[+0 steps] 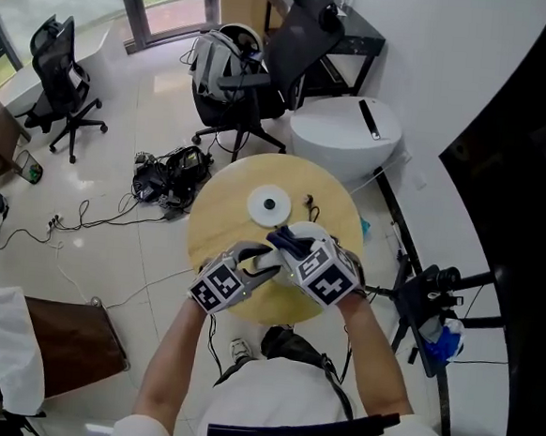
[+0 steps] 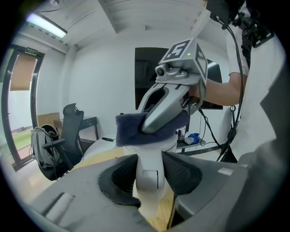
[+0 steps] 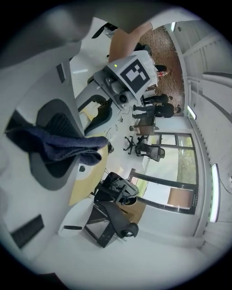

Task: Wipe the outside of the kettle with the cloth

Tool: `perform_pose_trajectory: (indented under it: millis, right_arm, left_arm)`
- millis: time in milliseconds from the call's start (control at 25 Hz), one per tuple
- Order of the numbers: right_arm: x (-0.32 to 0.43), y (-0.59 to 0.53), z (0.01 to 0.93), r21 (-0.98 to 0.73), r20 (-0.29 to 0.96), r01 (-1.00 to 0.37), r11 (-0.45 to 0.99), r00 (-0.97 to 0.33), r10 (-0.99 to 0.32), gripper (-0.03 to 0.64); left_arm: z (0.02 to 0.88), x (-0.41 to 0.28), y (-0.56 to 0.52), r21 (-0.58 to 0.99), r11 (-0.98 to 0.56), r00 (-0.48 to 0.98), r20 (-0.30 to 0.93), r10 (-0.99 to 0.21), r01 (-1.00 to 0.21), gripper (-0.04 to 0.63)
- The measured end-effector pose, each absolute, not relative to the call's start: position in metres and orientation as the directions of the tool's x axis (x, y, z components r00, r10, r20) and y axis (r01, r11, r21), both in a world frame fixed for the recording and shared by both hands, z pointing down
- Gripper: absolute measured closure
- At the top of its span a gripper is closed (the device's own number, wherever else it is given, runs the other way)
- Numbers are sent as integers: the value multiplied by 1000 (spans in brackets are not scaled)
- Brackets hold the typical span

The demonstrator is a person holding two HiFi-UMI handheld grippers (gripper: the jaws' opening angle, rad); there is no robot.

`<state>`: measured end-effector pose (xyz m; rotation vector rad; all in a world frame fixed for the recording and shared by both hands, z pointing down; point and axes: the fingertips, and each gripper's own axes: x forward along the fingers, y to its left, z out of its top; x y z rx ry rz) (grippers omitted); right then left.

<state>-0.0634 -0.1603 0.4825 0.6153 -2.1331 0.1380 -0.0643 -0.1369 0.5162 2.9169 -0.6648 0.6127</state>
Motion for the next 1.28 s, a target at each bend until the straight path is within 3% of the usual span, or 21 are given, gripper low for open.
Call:
perform_pose_trajectory:
  millis: [440,640,960,1080,1280]
  right_arm:
    - [19,-203,482,159,764,-660,734,-388,-515,532]
    - [33,-170,479,174,776,-670,722,-358,-519,532]
    - [-29,-116,481,138,772,-556,819,-458,-441,534]
    - [-24,-120,476,143,713,-622,770,-475,-516,534]
    - [4,-98,465,-35,595,-699,715,-589,-546,532]
  left_arm:
    - [516,-68,-138,8,-885,812,401,-424,-466,420]
    - [516,-68,-139,18,-880,810,399,-429,-475,419]
    - [518,-65,-138,38,-880,812,406,-419,-473,419]
    - [518,-61,-137,43,-872,808,401,-432,-488,419]
    - [518,-60,-137,37,-867,800,405,-442,-498,420]
